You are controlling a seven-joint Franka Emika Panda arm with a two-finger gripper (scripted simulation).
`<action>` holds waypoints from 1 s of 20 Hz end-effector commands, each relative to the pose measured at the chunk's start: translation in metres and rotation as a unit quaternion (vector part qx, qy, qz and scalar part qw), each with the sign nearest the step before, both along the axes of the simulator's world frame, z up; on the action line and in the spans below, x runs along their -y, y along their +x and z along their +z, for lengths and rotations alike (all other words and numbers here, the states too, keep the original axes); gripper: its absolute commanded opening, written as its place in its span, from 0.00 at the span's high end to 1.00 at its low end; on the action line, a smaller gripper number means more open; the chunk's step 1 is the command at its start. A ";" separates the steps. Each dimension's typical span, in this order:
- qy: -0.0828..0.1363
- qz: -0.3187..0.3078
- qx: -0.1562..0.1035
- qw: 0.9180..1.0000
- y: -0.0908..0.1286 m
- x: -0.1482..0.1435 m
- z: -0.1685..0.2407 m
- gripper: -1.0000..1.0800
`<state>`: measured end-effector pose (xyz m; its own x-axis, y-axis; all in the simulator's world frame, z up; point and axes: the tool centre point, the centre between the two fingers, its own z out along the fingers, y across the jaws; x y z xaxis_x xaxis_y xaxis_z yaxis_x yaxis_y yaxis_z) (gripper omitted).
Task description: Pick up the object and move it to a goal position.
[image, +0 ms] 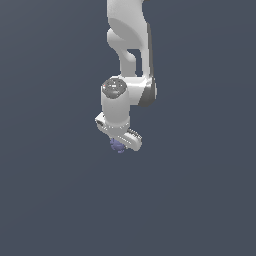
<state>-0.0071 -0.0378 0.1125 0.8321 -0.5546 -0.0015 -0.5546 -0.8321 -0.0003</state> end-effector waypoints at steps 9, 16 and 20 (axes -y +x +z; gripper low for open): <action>0.000 0.000 0.001 1.000 -0.032 0.011 0.107 1.00; 0.000 -0.001 0.001 1.000 -0.050 0.018 0.173 1.00; 0.000 -0.001 0.001 1.000 -0.057 0.021 0.202 1.00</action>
<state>-0.0607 -0.0575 0.3039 0.8315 -0.5556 0.0008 -0.5556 -0.8315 -0.0010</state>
